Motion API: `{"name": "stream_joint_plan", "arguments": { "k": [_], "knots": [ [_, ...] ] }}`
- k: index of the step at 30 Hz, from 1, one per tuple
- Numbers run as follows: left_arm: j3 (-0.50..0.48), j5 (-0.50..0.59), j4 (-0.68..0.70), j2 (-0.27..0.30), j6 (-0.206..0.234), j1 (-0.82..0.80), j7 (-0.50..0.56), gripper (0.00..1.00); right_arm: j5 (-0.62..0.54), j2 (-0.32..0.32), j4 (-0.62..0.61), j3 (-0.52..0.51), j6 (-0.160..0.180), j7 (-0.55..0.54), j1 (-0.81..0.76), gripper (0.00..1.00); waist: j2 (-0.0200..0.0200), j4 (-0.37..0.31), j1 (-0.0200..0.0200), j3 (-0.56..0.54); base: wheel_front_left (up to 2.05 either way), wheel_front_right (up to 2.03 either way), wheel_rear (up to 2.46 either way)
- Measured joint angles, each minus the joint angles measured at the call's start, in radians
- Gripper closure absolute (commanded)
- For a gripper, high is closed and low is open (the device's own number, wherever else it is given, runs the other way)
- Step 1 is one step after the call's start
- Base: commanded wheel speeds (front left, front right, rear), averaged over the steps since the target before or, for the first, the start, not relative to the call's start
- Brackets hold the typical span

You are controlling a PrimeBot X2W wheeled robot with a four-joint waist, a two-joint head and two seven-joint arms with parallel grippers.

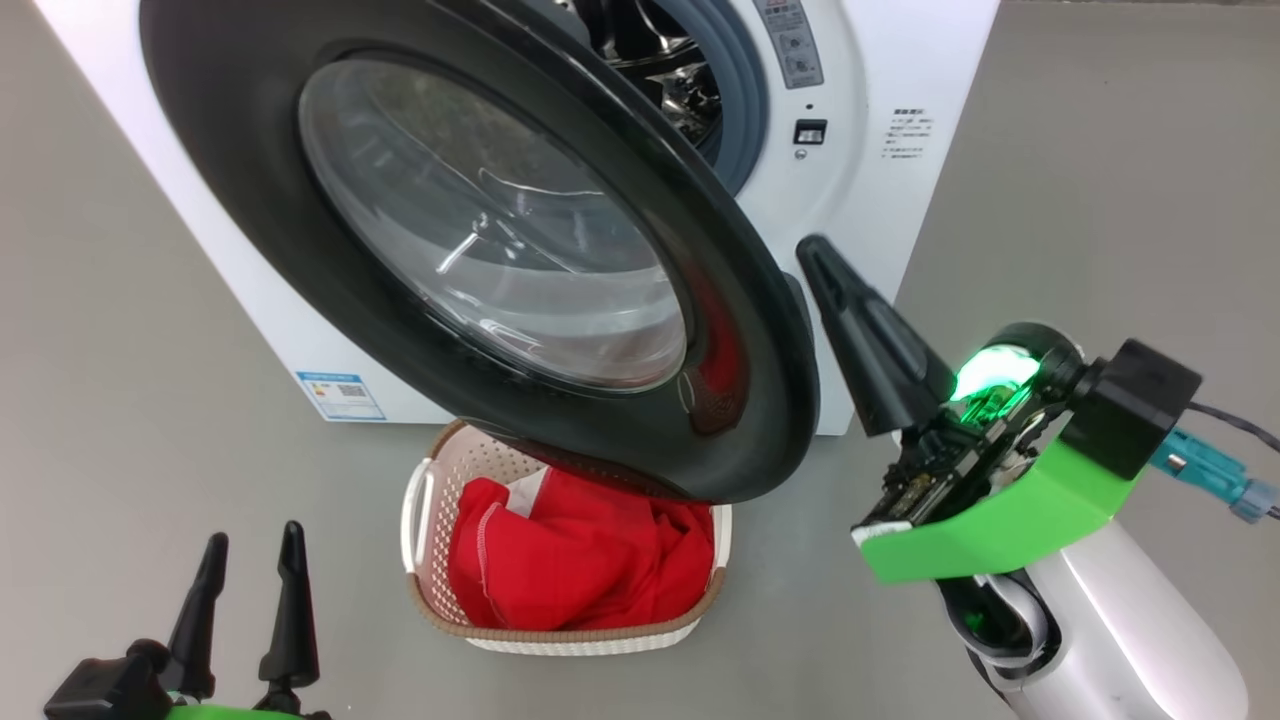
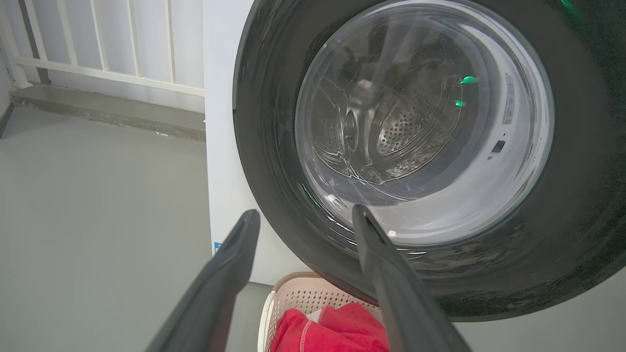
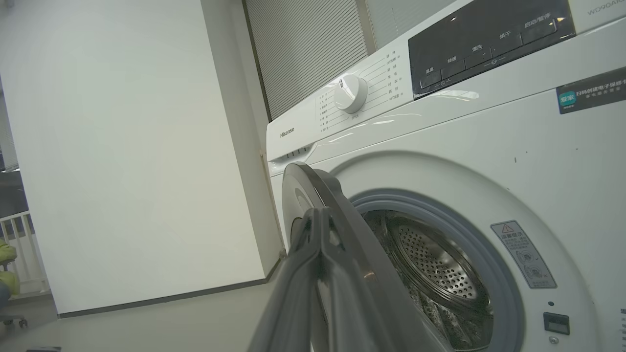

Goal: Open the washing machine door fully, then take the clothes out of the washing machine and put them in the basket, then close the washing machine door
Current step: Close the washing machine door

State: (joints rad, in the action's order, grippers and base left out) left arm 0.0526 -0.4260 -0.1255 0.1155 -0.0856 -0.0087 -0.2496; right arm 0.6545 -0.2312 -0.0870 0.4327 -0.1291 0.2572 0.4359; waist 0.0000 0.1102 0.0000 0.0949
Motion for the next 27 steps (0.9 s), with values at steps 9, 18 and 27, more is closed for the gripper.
{"name": "stream_joint_plan", "arguments": {
  "k": [9, 18, 27],
  "knots": [
    [0.0, 0.001, -0.003, -0.007, -0.008, 0.0, 0.0, 0.0, -0.047, -0.085, 0.104, 0.109, 0.0, 0.0, -0.005, 1.0, 0.0, 0.026, 0.0, 0.005, 0.0, 0.0, 0.0],
    [-0.001, 0.002, -0.003, -0.013, -0.016, 0.0, 0.0, 0.0, -0.064, -0.09, 0.214, 0.145, 0.0, 0.0, -0.003, 1.0, 0.0, 0.036, 0.0, 0.029, 0.0, 0.0, 0.0],
    [-0.006, 0.01, -0.003, -0.018, -0.019, -0.007, 0.0, 0.0, -0.064, -0.097, 0.268, 0.135, 0.0, 0.0, 0.021, 1.0, 0.0, 0.052, 0.0, 0.065, 0.0, 0.0, 0.0]
  ]
}}
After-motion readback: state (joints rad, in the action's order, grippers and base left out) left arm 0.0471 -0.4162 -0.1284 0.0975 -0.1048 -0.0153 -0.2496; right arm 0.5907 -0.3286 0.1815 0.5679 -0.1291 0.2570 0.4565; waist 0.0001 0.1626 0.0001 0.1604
